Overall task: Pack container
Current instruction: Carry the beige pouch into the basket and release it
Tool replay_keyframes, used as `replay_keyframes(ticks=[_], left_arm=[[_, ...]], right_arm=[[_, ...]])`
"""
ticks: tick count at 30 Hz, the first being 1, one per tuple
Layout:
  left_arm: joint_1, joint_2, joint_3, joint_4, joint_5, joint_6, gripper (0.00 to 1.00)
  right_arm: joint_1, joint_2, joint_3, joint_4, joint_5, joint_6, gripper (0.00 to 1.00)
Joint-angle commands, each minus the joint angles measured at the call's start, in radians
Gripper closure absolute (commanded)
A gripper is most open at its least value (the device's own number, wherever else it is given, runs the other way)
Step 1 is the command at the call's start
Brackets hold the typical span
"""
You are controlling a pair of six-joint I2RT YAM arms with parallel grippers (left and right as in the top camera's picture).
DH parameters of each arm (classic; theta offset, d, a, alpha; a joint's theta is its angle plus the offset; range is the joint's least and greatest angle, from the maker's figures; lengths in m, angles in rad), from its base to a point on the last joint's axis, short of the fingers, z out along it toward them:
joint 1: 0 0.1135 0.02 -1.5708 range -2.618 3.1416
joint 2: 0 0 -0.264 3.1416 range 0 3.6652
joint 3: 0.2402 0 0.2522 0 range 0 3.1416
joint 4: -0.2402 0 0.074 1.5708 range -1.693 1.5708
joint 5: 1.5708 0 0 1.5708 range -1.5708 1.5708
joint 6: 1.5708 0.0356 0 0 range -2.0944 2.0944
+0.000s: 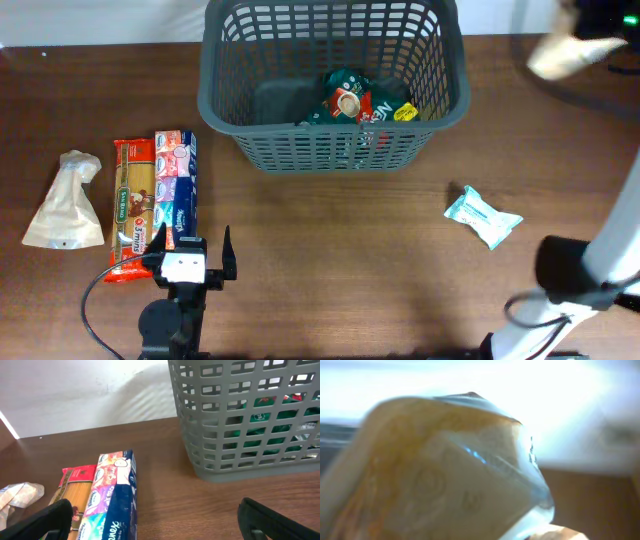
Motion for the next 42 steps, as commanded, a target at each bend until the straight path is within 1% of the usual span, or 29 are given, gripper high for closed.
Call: replay_keyframes(ticks=[1,5,8,12,19,23,24,25,26,27,29,31,32,33,37,38,40,42], left_arm=[[0.004,-0.005,-0.006,0.000,-0.007,-0.008,0.01],[0.004,-0.005,-0.006,0.000,-0.007,-0.008,0.01],[0.004,-0.005,-0.006,0.000,-0.007,-0.008,0.01],[0.004,-0.005,-0.006,0.000,-0.007,-0.008,0.01],[0.004,-0.005,-0.006,0.000,-0.007,-0.008,0.01],[0.004,-0.005,-0.006,0.000,-0.007,-0.008,0.01],[0.004,-0.005,-0.006,0.000,-0.007,-0.008,0.01],[0.004,-0.005,-0.006,0.000,-0.007,-0.008,0.01],[0.004,-0.005,-0.006,0.000,-0.007,-0.008,0.01],[0.004,-0.005,-0.006,0.000,-0.007,-0.008,0.01],[0.004,-0.005,-0.006,0.000,-0.007,-0.008,0.01],[0.004,-0.005,-0.006,0.000,-0.007,-0.008,0.01],[0.004,-0.005,-0.006,0.000,-0.007,-0.008,0.01],[0.004,-0.005,-0.006,0.000,-0.007,-0.008,0.01],[0.004,-0.005,-0.006,0.000,-0.007,-0.008,0.01],[0.004,-0.005,-0.006,0.000,-0.007,-0.008,0.01],[0.004,-0.005,-0.006,0.000,-0.007,-0.008,0.01],[0.004,-0.005,-0.006,0.000,-0.007,-0.008,0.01]], right_arm=[[0.166,-0.014,0.053,-0.001,-0.055,-0.148,0.96],[0.338,0.027,0.007,0.010,-0.055,-0.318,0.96],[0.431,0.088,-0.042,0.029,-0.029,-0.380,0.96],[0.504,0.202,-0.089,0.067,0.077,-0.380,0.97],[0.551,0.431,-0.093,0.101,0.077,-0.375,0.96],[0.555,0.495,-0.095,0.104,0.077,-0.327,0.96],[0.555,0.505,-0.097,0.103,0.077,-0.322,0.95],[0.555,0.508,-0.100,0.101,0.078,-0.322,0.80],[0.555,0.508,-0.100,0.098,0.080,-0.321,0.57],[0.555,0.505,-0.100,0.096,0.092,-0.310,0.49],[0.553,0.479,-0.095,0.096,0.152,-0.256,0.39],[0.547,0.430,-0.094,0.094,0.209,-0.235,0.22],[0.532,0.357,-0.094,0.089,0.250,-0.235,0.21],[0.521,0.322,-0.094,0.087,0.261,-0.233,0.21],[0.423,0.164,-0.095,0.082,0.287,-0.145,0.21],[0.352,0.097,-0.103,0.081,0.286,-0.105,0.21],[0.258,0.021,-0.150,0.098,0.286,-0.069,0.21],[0.148,-0.065,-0.254,0.132,0.282,-0.053,0.21]])
